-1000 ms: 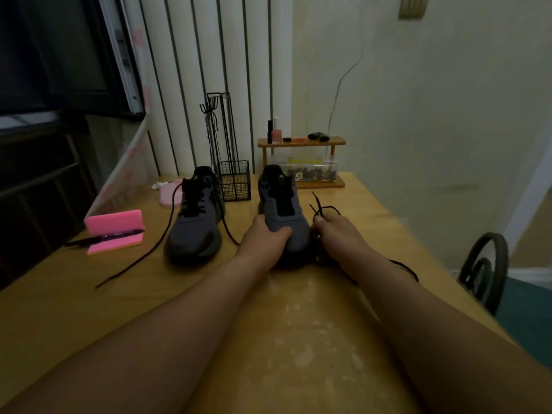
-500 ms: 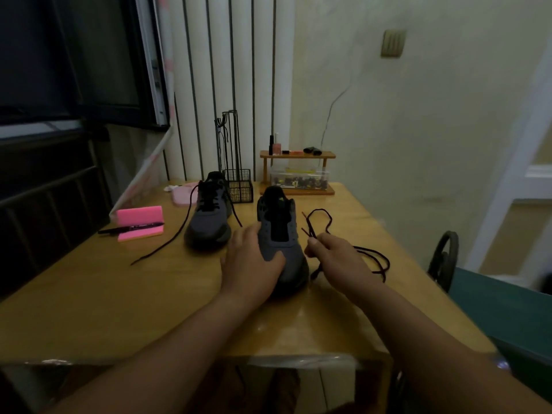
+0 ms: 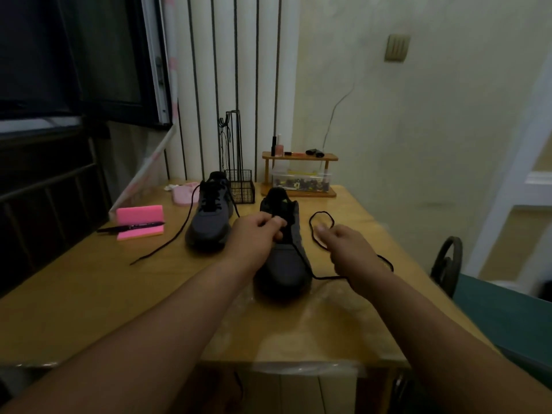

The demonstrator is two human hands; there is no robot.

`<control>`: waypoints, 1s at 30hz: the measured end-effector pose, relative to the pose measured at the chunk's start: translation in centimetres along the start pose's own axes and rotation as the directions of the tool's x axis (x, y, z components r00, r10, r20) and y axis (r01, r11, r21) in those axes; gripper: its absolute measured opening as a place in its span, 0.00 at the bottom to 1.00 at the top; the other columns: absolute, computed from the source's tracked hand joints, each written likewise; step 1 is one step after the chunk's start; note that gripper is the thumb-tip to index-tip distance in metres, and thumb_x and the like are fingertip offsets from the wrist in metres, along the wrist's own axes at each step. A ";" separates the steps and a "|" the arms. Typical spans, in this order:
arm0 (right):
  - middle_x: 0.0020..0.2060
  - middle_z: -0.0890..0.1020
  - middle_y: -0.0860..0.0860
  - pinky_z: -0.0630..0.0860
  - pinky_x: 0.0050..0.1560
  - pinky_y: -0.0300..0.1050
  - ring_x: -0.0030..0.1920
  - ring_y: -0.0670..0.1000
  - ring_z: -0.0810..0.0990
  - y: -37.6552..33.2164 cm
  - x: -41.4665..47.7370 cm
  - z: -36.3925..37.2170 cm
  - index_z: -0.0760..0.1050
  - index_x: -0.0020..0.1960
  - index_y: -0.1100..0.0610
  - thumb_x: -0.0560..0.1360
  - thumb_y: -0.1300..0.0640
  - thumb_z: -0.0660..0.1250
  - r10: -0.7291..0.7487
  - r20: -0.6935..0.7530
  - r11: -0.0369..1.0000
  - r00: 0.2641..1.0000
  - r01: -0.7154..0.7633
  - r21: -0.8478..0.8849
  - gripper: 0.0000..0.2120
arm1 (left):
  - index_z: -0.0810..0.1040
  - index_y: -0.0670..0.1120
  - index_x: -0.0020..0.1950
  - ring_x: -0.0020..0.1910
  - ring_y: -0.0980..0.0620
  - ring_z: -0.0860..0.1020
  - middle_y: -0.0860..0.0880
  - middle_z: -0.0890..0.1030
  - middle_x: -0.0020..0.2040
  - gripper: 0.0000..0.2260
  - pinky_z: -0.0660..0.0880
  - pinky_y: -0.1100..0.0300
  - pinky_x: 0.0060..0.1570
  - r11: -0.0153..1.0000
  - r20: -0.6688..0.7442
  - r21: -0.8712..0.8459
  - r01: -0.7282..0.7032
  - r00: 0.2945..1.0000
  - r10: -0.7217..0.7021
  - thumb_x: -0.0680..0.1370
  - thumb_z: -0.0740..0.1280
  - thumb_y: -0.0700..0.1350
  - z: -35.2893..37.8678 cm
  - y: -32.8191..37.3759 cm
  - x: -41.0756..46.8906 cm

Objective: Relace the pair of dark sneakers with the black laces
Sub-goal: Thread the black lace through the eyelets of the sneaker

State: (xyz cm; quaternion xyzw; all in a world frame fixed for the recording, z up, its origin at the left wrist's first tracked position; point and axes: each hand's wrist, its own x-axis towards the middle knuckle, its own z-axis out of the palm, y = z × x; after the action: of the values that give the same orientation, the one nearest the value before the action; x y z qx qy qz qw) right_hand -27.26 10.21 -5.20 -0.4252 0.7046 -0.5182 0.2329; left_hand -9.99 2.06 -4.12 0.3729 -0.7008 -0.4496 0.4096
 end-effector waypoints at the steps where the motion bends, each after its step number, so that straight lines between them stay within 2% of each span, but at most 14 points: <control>1: 0.37 0.71 0.52 0.65 0.32 0.46 0.33 0.51 0.67 0.0 0.2 -0.5 0.75 0.52 0.58 0.84 0.41 0.63 0.113 -0.006 0.980 0.994 -0.111 0.164 0.19 | 0.85 0.48 0.56 0.42 0.52 0.77 0.48 0.82 0.46 0.11 0.73 0.59 0.42 0.999 0.018 -0.020 0.027 1.000 -0.026 0.86 0.63 0.48 -0.2 -0.5 0.0; 2: 0.37 0.70 0.53 0.64 0.32 0.47 0.33 0.51 0.66 -0.1 0.4 -0.9 0.75 0.52 0.59 0.85 0.42 0.62 0.170 -0.007 0.950 0.985 -0.162 0.266 0.19 | 0.85 0.48 0.57 0.42 0.52 0.77 0.47 0.82 0.46 0.11 0.73 0.59 0.42 0.999 0.040 -0.026 0.041 0.998 -0.040 0.86 0.63 0.47 -0.4 -0.9 0.0; 3: 0.37 0.71 0.53 0.65 0.33 0.48 0.33 0.51 0.66 -0.2 0.5 -0.9 0.75 0.52 0.60 0.85 0.43 0.61 0.182 -0.012 0.940 0.983 -0.170 0.296 0.19 | 0.85 0.48 0.56 0.43 0.52 0.78 0.47 0.82 0.46 0.12 0.74 0.59 0.43 0.998 0.053 -0.027 0.049 0.997 -0.048 0.87 0.62 0.48 -0.5 -1.3 0.0; 6: 0.41 0.81 0.54 0.70 0.39 0.50 0.37 0.52 0.73 -1.0 0.5 0.5 0.78 0.49 0.62 0.86 0.46 0.58 0.029 -0.027 0.996 0.999 -0.026 0.084 0.21 | 0.84 0.48 0.56 0.44 0.51 0.79 0.46 0.83 0.47 0.11 0.74 0.57 0.44 0.994 0.046 -0.091 0.059 0.997 -0.055 0.87 0.61 0.46 -0.7 -2.3 -0.2; 9: 0.47 0.84 0.52 0.70 0.40 0.44 0.39 0.47 0.76 -1.7 0.2 2.0 0.79 0.52 0.54 0.86 0.50 0.60 -0.131 0.060 0.987 0.990 0.136 -0.083 0.12 | 0.83 0.48 0.59 0.41 0.53 0.79 0.49 0.83 0.46 0.10 0.74 0.58 0.42 0.983 0.016 -0.162 0.091 0.996 -0.090 0.87 0.62 0.44 -1.2 -3.2 -0.2; 12: 0.47 0.84 0.51 0.74 0.42 0.45 0.45 0.49 0.80 -1.7 0.3 2.7 0.80 0.52 0.52 0.85 0.50 0.63 -0.158 0.116 0.975 0.981 0.173 -0.139 0.09 | 0.80 0.46 0.61 0.39 0.53 0.78 0.49 0.83 0.44 0.08 0.72 0.59 0.39 0.982 -0.022 -0.142 0.122 0.992 -0.126 0.86 0.63 0.44 -1.7 -4.2 0.1; 16: 0.49 0.84 0.52 0.78 0.51 0.50 0.51 0.52 0.82 -1.4 0.2 2.8 0.81 0.52 0.55 0.85 0.52 0.64 -0.112 0.155 0.979 0.982 0.136 -0.151 0.09 | 0.79 0.45 0.55 0.38 0.52 0.75 0.45 0.80 0.44 0.07 0.70 0.59 0.36 0.988 -0.108 -0.091 0.124 0.985 -0.134 0.86 0.63 0.45 -1.8 -5.5 0.0; 19: 0.50 0.83 0.49 0.77 0.50 0.46 0.53 0.49 0.81 -1.4 0.6 2.7 0.81 0.54 0.54 0.85 0.54 0.64 -0.139 0.141 0.971 0.980 0.163 -0.176 0.07 | 0.78 0.47 0.53 0.39 0.52 0.77 0.46 0.80 0.44 0.06 0.72 0.60 0.36 0.988 -0.126 -0.137 0.067 0.988 -0.084 0.86 0.62 0.45 -1.2 -6.0 -0.3; 23: 0.51 0.83 0.43 0.75 0.49 0.40 0.53 0.43 0.80 -1.6 1.6 3.5 0.83 0.56 0.51 0.84 0.56 0.65 -0.219 0.138 0.936 0.966 0.247 -0.249 0.08 | 0.78 0.52 0.55 0.47 0.53 0.81 0.49 0.82 0.50 0.06 0.75 0.62 0.42 0.996 -0.111 -0.088 -0.032 0.994 0.022 0.86 0.62 0.43 -0.8 -6.4 -0.2; 26: 0.50 0.82 0.42 0.77 0.53 0.42 0.53 0.44 0.80 -1.5 2.0 4.3 0.84 0.58 0.50 0.84 0.56 0.66 -0.250 0.173 0.909 0.953 0.293 -0.296 0.09 | 0.79 0.51 0.55 0.49 0.54 0.82 0.51 0.83 0.50 0.05 0.80 0.59 0.44 0.995 -0.097 -0.075 -0.065 0.994 0.057 0.86 0.64 0.45 -0.9 -6.8 -0.1; 30: 0.48 0.83 0.41 0.79 0.55 0.45 0.52 0.42 0.81 -1.6 2.5 4.6 0.84 0.57 0.51 0.82 0.56 0.69 -0.253 0.193 0.916 0.948 0.299 -0.269 0.07 | 0.79 0.50 0.53 0.45 0.58 0.81 0.51 0.83 0.47 0.04 0.82 0.53 0.47 0.995 -0.112 -0.042 -0.088 0.990 0.083 0.85 0.66 0.48 -0.9 -7.0 -0.1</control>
State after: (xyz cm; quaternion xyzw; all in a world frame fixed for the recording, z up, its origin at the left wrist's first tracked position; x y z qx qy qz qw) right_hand -24.49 5.45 -5.11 -0.5891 0.6865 -0.4008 0.1450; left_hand -8.08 -0.37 -10.43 0.3570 -0.6819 -0.4264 0.4751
